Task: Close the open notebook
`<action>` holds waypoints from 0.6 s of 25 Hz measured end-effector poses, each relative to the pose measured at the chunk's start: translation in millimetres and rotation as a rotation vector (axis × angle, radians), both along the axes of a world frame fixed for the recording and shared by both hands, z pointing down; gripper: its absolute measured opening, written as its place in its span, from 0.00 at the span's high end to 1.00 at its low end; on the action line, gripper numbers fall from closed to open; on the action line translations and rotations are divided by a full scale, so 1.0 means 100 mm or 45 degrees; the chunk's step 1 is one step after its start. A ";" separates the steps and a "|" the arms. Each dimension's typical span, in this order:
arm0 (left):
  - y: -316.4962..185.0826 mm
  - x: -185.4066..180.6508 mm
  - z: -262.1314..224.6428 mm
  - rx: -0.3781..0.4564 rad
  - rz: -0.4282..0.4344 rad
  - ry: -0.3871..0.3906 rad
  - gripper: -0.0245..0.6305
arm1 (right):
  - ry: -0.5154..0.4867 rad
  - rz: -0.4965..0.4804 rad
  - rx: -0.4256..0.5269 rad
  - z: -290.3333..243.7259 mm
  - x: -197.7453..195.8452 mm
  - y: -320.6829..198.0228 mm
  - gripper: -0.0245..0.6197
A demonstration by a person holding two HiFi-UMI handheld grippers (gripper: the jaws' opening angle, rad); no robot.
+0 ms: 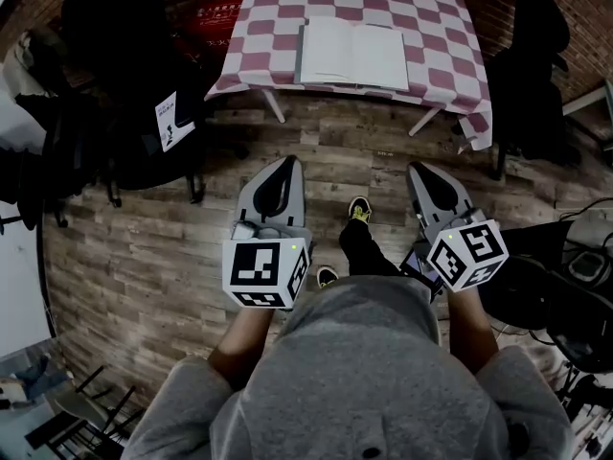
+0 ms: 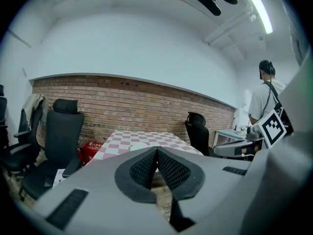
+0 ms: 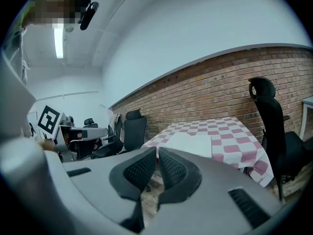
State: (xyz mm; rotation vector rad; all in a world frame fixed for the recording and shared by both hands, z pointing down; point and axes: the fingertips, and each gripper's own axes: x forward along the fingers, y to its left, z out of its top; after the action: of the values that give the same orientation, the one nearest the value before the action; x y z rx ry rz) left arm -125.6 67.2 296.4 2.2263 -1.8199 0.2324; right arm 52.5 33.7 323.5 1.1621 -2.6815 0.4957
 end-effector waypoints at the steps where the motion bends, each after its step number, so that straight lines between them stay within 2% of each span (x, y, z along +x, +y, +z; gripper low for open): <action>1: -0.06 0.00 0.01 -0.006 -0.004 -0.002 0.95 | 0.000 -0.004 -0.003 0.01 -0.01 -0.06 0.91; 15: -0.78 0.07 0.07 -0.080 -0.058 -0.060 0.95 | -0.028 -0.056 -0.052 0.09 0.05 -0.82 0.91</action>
State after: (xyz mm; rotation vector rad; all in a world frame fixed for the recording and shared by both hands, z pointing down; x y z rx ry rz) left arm -118.8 -10.5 303.7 2.1517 -1.8587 0.3309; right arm 57.8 -48.2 332.4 1.0910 -2.6956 0.5573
